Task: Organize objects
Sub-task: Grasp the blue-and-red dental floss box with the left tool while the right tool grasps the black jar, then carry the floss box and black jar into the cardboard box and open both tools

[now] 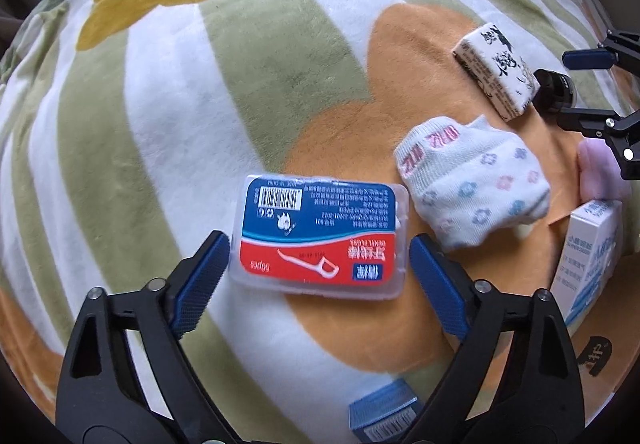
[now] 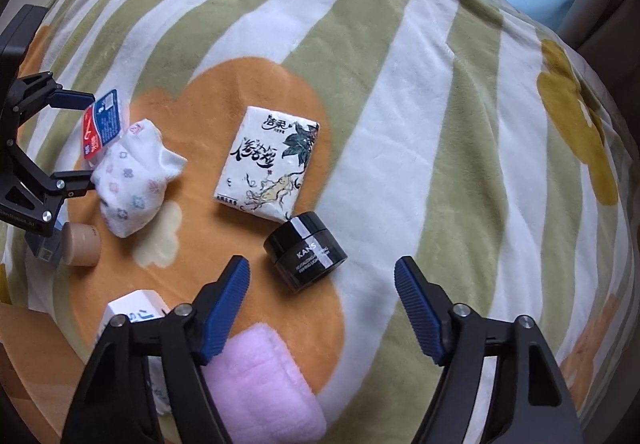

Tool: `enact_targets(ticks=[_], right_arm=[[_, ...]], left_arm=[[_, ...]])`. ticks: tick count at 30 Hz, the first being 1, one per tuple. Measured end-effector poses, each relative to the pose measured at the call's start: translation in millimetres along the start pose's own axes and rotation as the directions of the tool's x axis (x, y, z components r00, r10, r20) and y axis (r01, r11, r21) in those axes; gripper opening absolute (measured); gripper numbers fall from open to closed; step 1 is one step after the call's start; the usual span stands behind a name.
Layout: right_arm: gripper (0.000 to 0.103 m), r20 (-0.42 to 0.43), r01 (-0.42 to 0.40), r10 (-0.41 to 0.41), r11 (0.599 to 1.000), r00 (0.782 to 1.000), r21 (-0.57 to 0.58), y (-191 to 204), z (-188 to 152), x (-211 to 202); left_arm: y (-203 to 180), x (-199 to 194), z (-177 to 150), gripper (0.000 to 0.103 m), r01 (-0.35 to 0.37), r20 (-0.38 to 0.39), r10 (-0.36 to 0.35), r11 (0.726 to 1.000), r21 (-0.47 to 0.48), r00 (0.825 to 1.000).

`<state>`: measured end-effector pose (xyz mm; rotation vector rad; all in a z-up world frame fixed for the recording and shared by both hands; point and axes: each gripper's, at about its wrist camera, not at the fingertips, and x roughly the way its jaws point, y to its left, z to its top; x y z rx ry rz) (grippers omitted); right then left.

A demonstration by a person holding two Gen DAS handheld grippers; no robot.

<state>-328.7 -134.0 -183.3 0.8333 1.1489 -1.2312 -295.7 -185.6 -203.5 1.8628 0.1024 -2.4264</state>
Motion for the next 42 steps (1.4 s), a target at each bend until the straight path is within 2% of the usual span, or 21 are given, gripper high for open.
enact_targets(ticks=[3,5,7,13,22,27,33,38,42], right_arm=[[0.055,-0.009,-0.022,0.022,1.0,1.0,0.0,-1.7,2.8,4.5],[0.05,-0.011,-0.043,0.043,0.999,0.999,-0.002,-1.1,3.7,6.5],[0.039,-0.015,-0.064,0.064,0.998,0.998,-0.011,0.7,4.7,7.7],[0.039,-0.012,-0.025,0.024,0.998,1.0,-0.06,8.4,5.1,7.4],[0.039,0.006,-0.014,0.014,0.999,1.0,-0.052,3.7,2.9,-5.5],[0.038,0.033,-0.011,0.013,0.999,0.999,-0.041,2.7,1.7,-27.1],[0.038,0.086,-0.008,0.01,1.0,0.996,-0.029,15.8,-6.2,-75.1],[0.038,0.114,-0.031,0.035,0.999,0.993,-0.043,31.7,-25.3,-118.7],[0.038,0.129,-0.061,0.068,0.996,0.989,-0.061,46.9,-51.4,-149.3]], left_arm=[[2.7,4.7,3.3,0.081,0.013,-0.003,-0.013,1.0,-0.009,1.0],[4.5,5.9,4.7,0.08,0.023,0.0,-0.023,1.0,-0.009,1.0],[6.5,5.8,6.0,0.08,0.033,0.003,-0.033,0.999,-0.009,0.999],[11.0,3.9,9.8,0.079,0.033,0.017,-0.033,0.999,-0.028,0.999],[22.4,-14.1,14.8,0.079,0.006,0.04,-0.003,0.998,-0.06,0.999],[19.4,-49.0,8.1,0.079,-0.007,0.083,0.014,0.997,-0.077,0.996],[10.5,-100.6,-10.2,0.079,-0.009,0.156,0.024,0.996,-0.093,0.987],[-12.3,-153.0,-48.0,0.079,0.027,0.218,0.0,0.992,-0.12,0.976],[-34.6,-184.2,-76.9,0.079,0.002,0.231,0.019,0.996,-0.091,0.973]])
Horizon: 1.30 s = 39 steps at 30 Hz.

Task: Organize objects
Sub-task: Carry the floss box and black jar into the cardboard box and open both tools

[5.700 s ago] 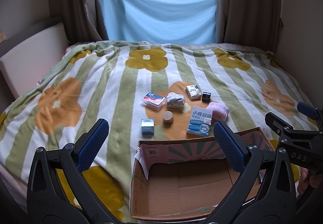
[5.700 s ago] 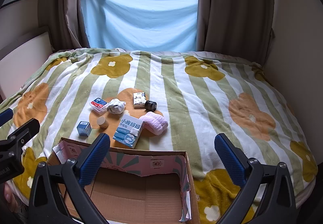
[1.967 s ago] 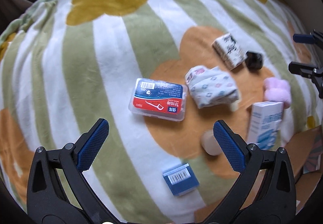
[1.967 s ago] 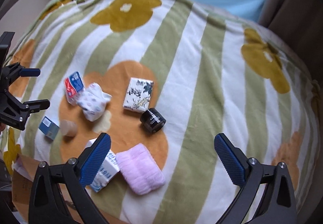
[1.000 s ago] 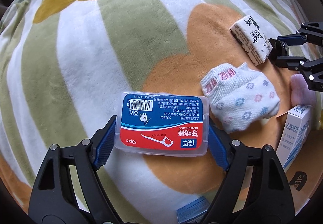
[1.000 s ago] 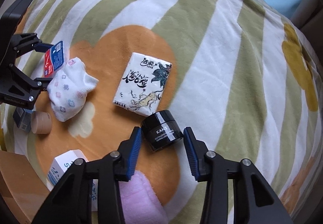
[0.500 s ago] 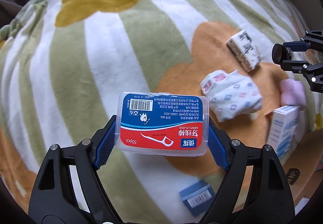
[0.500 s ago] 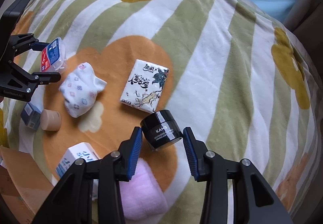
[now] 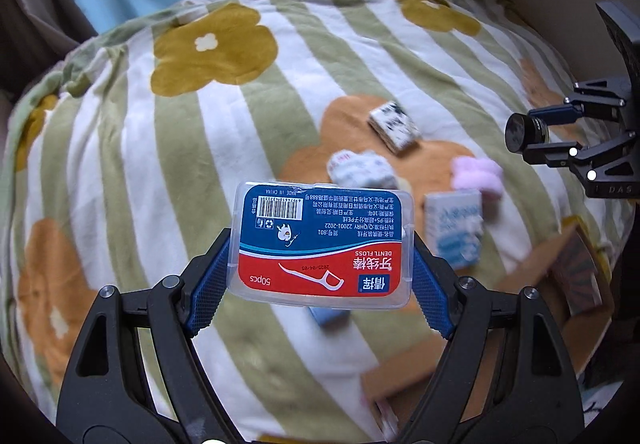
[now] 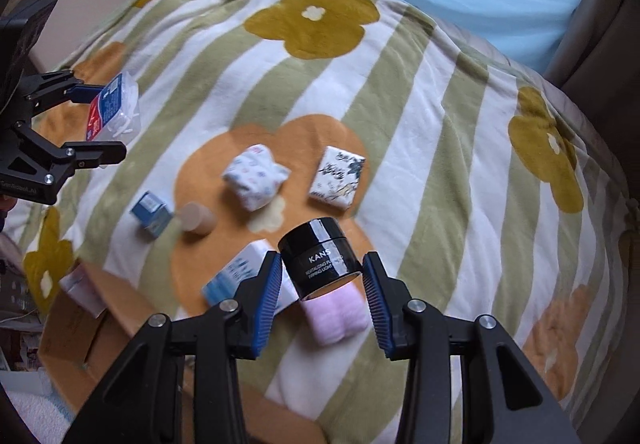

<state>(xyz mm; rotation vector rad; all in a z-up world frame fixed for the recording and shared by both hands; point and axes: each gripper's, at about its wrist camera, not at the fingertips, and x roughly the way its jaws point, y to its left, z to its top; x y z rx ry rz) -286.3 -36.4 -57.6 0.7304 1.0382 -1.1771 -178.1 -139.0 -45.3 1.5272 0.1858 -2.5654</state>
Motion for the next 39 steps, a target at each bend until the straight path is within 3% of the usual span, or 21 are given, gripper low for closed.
enact_targets(ticks=[11,16,22,28,35,37,38,39], right_arm=[[0.038,0.02,-0.028,0.029,0.997,0.999,-0.071,54.6,-77.0,-54.5],[0.038,0.009,-0.034,0.035,0.992,0.999,-0.119,82.7,-108.8,-58.0],[0.038,-0.026,-0.068,0.065,0.988,0.998,-0.137,103.1,-142.2,-40.7],[0.038,-0.061,-0.084,0.076,0.986,0.995,-0.146,112.6,-162.6,-25.0],[0.039,-0.061,-0.074,0.067,0.989,0.996,-0.131,114.4,-163.9,-22.6],[0.046,-0.068,-0.072,0.064,0.99,0.996,-0.118,114.4,-163.4,-22.5],[0.052,-0.068,-0.078,0.071,0.992,0.995,-0.103,113.0,-162.9,-23.3],[0.069,-0.071,-0.079,0.073,0.992,0.995,-0.098,112.3,-162.4,-23.0]], left_arm=[[-76.2,-47.2,-74.8,0.079,0.019,0.004,-0.019,0.996,0.087,1.0],[-112.6,-55.1,-107.1,0.079,0.03,-0.002,-0.03,0.988,0.15,1.0],[-137.2,-38.5,-139.3,0.079,0.04,-0.039,-0.034,0.985,0.169,0.999],[-144.9,-19.1,-157.1,0.079,0.045,-0.08,-0.033,0.986,0.159,0.996],[-150.6,-18.9,-159.0,0.081,0.041,-0.096,-0.024,0.984,0.174,0.995],[-154.6,-16.1,-159.1,0.103,0.023,-0.122,0.001,0.981,0.194,0.993],[-155.8,-16.5,-160.0,0.103,0.02,-0.123,0.005,0.98,0.2,0.992],[-156.8,-17.8,-160.7,0.103,0.022,-0.118,0.003,0.978,0.208,0.993]])
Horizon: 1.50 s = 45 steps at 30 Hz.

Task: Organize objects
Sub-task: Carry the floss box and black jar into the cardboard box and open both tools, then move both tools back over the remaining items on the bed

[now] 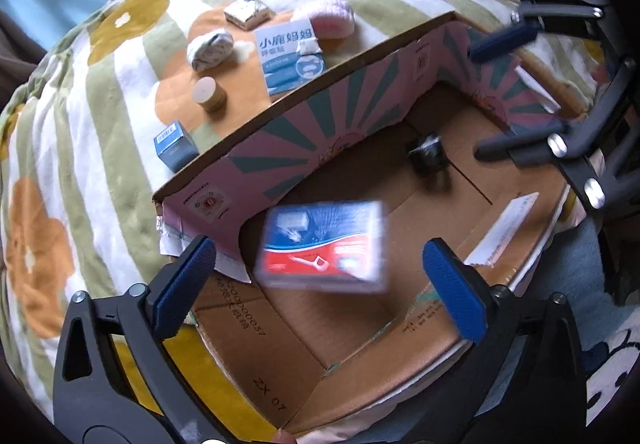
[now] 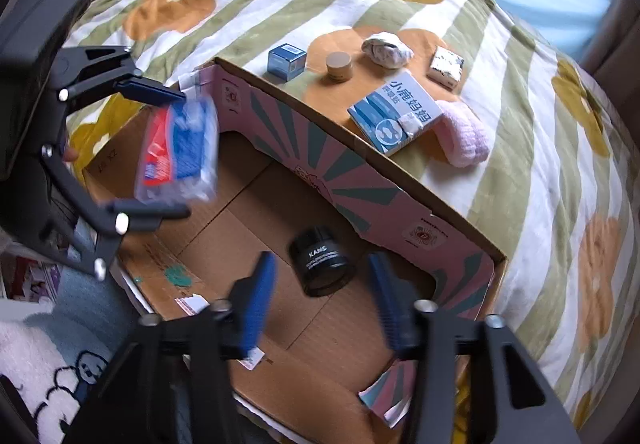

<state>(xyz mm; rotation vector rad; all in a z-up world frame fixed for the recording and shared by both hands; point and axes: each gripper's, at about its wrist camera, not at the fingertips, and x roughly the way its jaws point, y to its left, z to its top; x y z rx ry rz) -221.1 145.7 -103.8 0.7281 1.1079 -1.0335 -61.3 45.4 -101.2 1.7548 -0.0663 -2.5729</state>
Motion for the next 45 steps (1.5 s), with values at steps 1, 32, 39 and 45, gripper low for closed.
enact_targets(ticks=[1,32,39,45], right_arm=[[0.084,-0.003,0.001,-0.001,1.0,1.0,-0.003,0.0,-0.2,0.0],[0.103,0.005,-0.017,0.017,0.994,1.0,0.109,-22.5,1.9,-11.5],[0.103,0.092,-0.007,-0.011,0.982,0.996,0.187,-36.4,26.6,-42.0],[0.103,0.116,-0.001,-0.035,0.956,0.993,0.293,-47.3,59.2,-47.8]], left_arm=[[-1.2,-0.7,-1.1,0.103,0.002,0.002,-0.002,1.0,0.006,1.0],[20.4,-19.7,-3.8,0.103,0.013,0.048,-0.008,0.994,-0.105,0.999],[48.0,-47.9,10.2,0.103,-0.013,0.095,0.025,0.993,-0.121,0.995],[90.2,-55.1,32.5,0.103,-0.05,0.111,0.073,0.98,-0.194,0.991]])
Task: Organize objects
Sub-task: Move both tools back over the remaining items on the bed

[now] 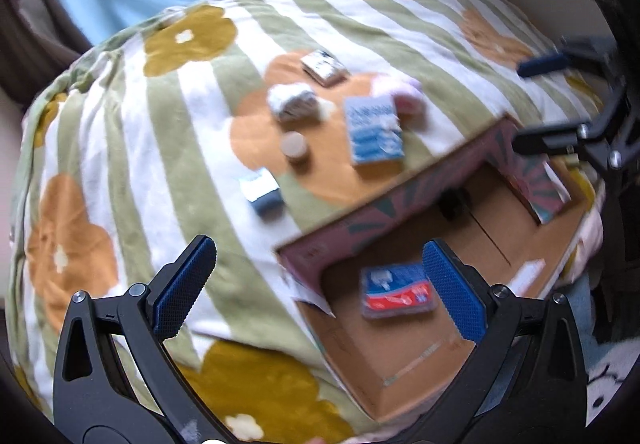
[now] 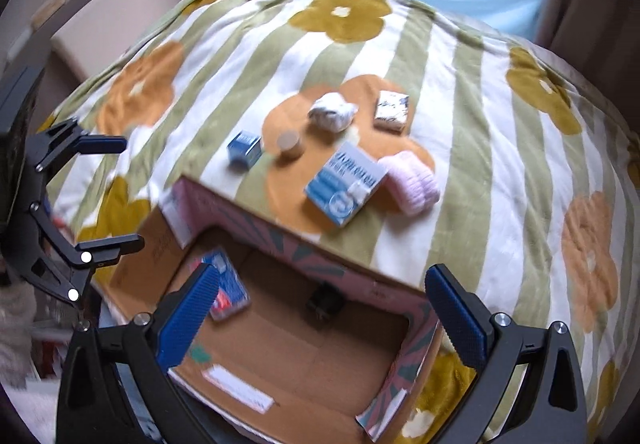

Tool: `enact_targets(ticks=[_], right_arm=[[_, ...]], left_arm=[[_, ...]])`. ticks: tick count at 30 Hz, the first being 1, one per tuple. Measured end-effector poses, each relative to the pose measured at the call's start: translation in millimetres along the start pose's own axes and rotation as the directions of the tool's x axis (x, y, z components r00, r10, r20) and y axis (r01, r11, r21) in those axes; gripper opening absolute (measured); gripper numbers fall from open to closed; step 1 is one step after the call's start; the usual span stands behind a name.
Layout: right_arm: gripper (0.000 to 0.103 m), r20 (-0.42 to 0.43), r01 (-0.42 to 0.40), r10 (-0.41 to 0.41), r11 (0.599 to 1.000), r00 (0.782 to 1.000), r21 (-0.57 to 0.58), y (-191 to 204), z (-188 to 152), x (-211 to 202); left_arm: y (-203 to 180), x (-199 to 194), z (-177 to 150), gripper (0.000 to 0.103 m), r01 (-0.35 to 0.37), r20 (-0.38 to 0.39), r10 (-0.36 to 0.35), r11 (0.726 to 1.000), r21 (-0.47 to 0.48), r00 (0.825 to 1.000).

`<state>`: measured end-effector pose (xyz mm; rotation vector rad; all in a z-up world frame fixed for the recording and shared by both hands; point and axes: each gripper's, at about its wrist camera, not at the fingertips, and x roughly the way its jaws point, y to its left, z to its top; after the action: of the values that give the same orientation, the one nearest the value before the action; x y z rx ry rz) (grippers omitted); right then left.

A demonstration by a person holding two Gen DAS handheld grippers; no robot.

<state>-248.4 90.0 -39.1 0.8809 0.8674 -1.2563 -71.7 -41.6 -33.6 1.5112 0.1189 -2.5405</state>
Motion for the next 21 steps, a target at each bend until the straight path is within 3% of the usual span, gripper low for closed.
enact_targets(ticks=[10,21], right_arm=[[0.103,-0.025,-0.031,0.038,0.971,0.999,0.236,-4.8,41.5,48.6],[0.103,-0.117,0.023,0.033,0.895,0.993,0.445,-24.7,56.2,130.0]], left_arm=[[71.0,59.5,24.7,0.103,-0.011,-0.025,0.006,0.975,-0.221,1.0],[92.0,137.9,24.3,0.101,0.001,-0.075,-0.026,0.95,-0.313,0.997]])
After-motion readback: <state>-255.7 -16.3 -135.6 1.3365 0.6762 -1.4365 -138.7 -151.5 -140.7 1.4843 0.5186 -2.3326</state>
